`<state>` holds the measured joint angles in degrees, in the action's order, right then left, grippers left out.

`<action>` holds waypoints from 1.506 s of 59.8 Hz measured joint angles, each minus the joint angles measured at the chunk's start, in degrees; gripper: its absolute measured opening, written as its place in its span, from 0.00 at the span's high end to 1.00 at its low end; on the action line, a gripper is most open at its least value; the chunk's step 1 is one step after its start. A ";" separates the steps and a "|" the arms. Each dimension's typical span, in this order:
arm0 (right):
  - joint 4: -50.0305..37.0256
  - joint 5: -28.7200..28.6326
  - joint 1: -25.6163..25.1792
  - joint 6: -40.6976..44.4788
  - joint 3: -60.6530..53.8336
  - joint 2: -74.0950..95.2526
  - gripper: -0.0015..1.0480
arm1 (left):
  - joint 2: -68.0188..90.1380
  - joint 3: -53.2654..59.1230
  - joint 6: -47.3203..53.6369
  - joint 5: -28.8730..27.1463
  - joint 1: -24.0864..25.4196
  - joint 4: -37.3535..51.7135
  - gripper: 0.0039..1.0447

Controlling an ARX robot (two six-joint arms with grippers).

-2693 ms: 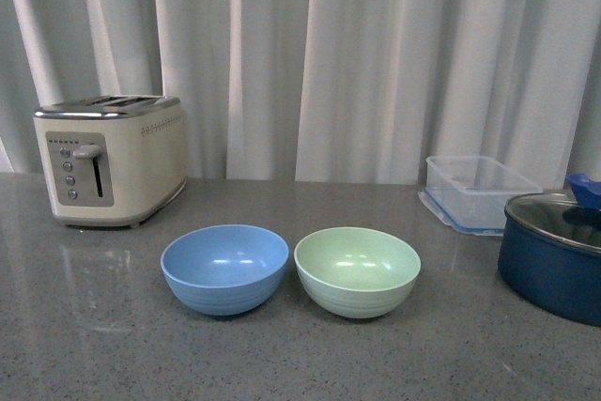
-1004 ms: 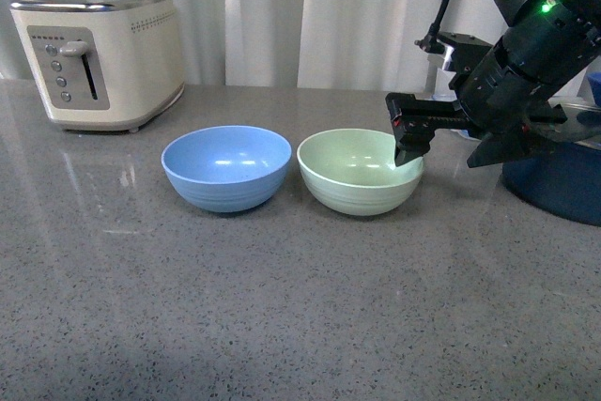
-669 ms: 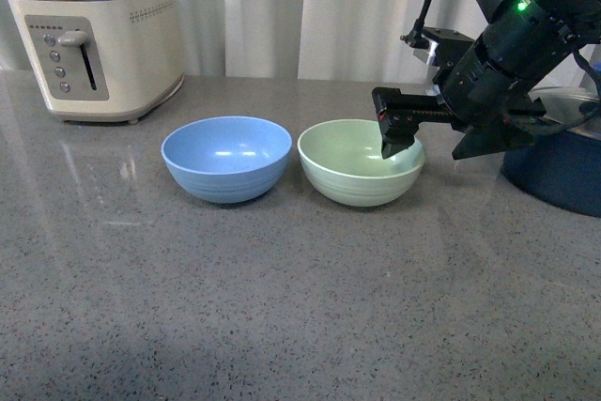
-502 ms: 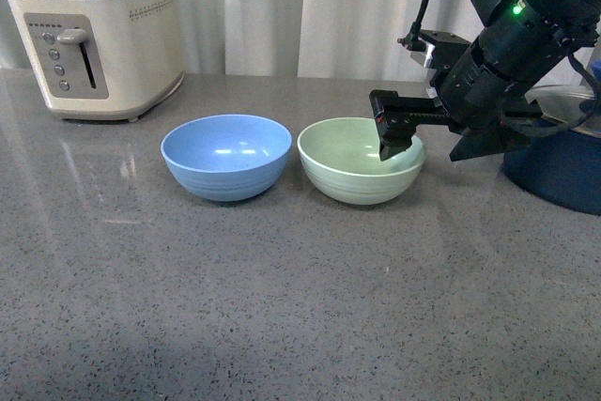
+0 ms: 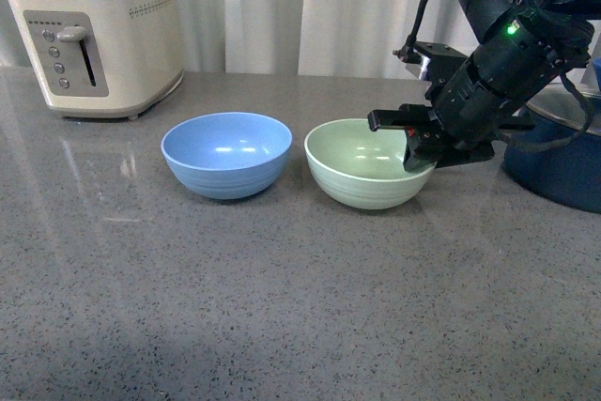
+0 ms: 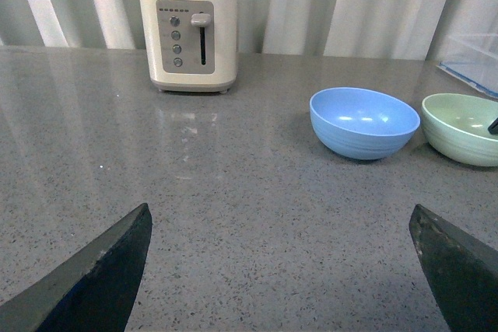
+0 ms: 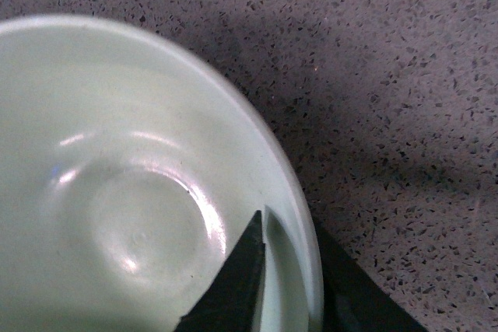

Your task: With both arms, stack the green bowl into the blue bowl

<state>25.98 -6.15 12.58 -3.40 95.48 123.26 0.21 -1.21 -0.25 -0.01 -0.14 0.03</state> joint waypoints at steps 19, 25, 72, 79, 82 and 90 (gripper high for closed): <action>1.01 -0.61 -1.07 0.24 1.90 -1.03 0.99 | 0.00 0.00 0.00 -0.02 0.00 0.00 0.06; 2.54 -0.72 -1.29 0.59 4.96 -1.03 0.99 | 0.00 0.00 0.00 0.00 0.00 0.00 0.06; 8.68 -7.58 7.52 1.09 18.27 1.07 0.99 | 0.00 0.00 0.00 0.00 0.00 0.00 0.06; 9.55 -8.87 8.96 1.66 20.61 2.86 0.99 | 0.00 0.00 0.00 0.00 0.00 0.00 0.06; 10.19 -9.07 9.38 1.75 22.12 3.82 0.99 | 0.00 0.00 0.00 -0.02 0.00 0.00 0.06; 11.96 -9.53 10.14 1.95 26.47 6.78 0.99 | 0.00 0.00 0.00 -0.02 0.00 0.00 0.06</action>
<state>37.93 -15.68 22.72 -1.45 121.95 130.04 0.21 -1.21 -0.25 -0.03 -0.14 0.03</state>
